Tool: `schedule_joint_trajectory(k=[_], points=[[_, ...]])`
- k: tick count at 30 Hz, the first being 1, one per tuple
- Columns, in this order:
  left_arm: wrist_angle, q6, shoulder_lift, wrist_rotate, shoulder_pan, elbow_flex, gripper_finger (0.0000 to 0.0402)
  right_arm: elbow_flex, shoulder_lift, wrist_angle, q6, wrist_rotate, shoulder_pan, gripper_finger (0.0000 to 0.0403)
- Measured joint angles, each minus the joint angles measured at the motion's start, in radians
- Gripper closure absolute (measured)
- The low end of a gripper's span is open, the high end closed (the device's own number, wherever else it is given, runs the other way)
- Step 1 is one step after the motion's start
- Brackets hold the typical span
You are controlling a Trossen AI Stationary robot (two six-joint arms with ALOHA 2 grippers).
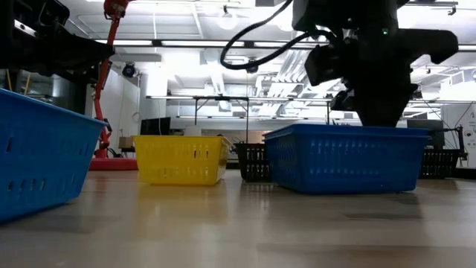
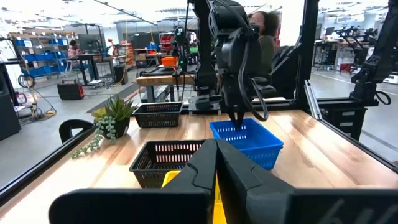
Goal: Stack baskets by color
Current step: Stack the right blue bin on the middle blue bin
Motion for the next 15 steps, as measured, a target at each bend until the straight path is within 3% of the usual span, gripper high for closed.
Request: schedule_joint_trajectory(k=[8, 15], points=[[0.0, 0.0, 0.0, 0.0, 0.0, 0.0, 0.0401, -0.09, -0.02, -0.02, 0.031, -0.012, 0.023, 0.0402], [0.0, 0.0, 0.0, 0.0, 0.0, 0.0, 0.0401, -0.199, -0.131, 0.005, 0.131, -0.016, 0.087, 0.0403]])
